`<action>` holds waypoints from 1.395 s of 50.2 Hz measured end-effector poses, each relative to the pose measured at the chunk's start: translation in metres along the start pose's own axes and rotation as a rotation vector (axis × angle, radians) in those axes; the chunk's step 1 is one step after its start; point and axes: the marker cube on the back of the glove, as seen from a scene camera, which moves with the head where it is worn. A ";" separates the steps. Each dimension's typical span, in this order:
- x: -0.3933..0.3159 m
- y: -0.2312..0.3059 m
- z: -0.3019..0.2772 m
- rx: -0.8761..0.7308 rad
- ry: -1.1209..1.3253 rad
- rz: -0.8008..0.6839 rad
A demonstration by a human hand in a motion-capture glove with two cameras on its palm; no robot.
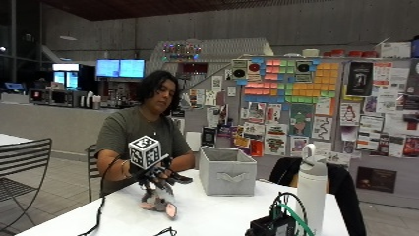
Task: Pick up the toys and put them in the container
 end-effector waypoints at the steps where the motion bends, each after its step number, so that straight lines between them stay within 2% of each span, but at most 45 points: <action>1: 0.006 -0.004 0.007 -0.027 0.025 0.001; 6: 0.027 -0.023 0.037 -0.149 0.116 0.019; 10: 0.035 -0.034 0.058 -0.142 0.048 -0.023; 16: 0.033 -0.035 0.071 0.041 -0.107 -0.115; 24: 0.020 -0.027 0.070 0.319 -0.034 -0.142; 31: 0.001 -0.013 0.063 0.432 0.019 -0.153; 36: -0.042 0.008 0.030 0.524 -0.016 -0.280; 44: -0.155 0.041 -0.058 0.791 -0.165 -0.547; 48: -0.221 0.041 -0.100 0.808 -0.290 -0.682; 51: -0.264 0.038 -0.114 0.823 -0.303 -0.716; 57: -0.330 0.023 -0.115 0.866 -0.139 -0.907; 60: -0.342 0.004 -0.112 0.895 -0.013 -0.903; 63: -0.345 -0.024 -0.110 0.948 0.092 -0.807; 67: -0.369 -0.017 -0.103 0.800 -0.336 -0.854; 70: -0.374 -0.021 -0.093 0.729 -0.429 -0.841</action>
